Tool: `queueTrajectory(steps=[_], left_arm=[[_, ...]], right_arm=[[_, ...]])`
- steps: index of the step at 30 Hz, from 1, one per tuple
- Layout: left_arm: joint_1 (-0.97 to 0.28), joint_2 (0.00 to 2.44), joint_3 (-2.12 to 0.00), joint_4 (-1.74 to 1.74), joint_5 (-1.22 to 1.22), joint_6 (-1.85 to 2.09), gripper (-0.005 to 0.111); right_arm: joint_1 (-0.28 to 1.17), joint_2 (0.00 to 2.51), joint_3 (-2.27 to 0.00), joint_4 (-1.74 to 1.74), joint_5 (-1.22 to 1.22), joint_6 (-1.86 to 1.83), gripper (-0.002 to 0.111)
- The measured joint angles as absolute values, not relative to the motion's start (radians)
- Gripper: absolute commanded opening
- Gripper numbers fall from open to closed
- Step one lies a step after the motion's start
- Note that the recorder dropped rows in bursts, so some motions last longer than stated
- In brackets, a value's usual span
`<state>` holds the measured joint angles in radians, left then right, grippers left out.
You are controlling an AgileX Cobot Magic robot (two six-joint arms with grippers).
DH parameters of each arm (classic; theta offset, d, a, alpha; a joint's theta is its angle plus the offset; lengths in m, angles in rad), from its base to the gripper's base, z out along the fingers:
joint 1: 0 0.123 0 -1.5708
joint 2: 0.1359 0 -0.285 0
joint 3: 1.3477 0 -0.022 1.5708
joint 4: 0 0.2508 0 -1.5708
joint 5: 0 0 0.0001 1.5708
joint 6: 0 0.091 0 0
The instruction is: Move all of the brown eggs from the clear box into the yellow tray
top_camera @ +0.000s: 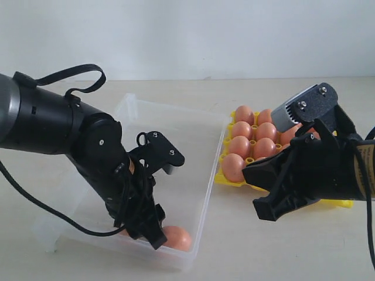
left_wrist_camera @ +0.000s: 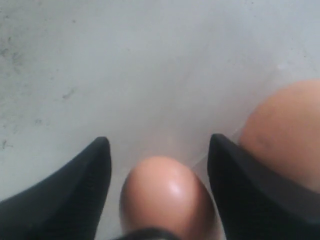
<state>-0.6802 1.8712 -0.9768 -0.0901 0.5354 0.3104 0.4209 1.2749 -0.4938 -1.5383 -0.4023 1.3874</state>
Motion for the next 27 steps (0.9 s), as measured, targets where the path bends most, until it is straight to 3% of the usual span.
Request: queueTrajectory(steps=[2, 3, 14, 17, 23, 27], left_arm=[[-0.680, 1.883, -0.977, -0.090, 0.535, 0.304, 0.024], [-0.680, 1.883, -0.977, -0.090, 0.533, 0.302, 0.006], [-0.680, 1.891, -1.054, -0.077, 0.532, 0.282, 0.004], [-0.680, 1.891, -1.057, -0.068, 0.539, 0.280, 0.012], [-0.680, 1.891, -1.063, -0.016, 0.614, 0.267, 0.055], [-0.680, 1.891, -1.072, -0.008, 0.627, 0.221, 0.058]], right_arm=[[0.421, 1.275, -0.494, -1.538, -0.402, 1.387, 0.000], [0.421, 1.275, -0.494, -1.538, -0.402, 1.387, 0.000], [0.421, 1.275, -0.494, -1.544, -0.398, 1.387, 0.000], [0.421, 1.275, -0.494, -1.544, -0.397, 1.387, 0.000], [0.421, 1.275, -0.494, -1.544, -0.397, 1.387, 0.000], [0.421, 1.275, -0.494, -1.544, -0.397, 1.387, 0.000]])
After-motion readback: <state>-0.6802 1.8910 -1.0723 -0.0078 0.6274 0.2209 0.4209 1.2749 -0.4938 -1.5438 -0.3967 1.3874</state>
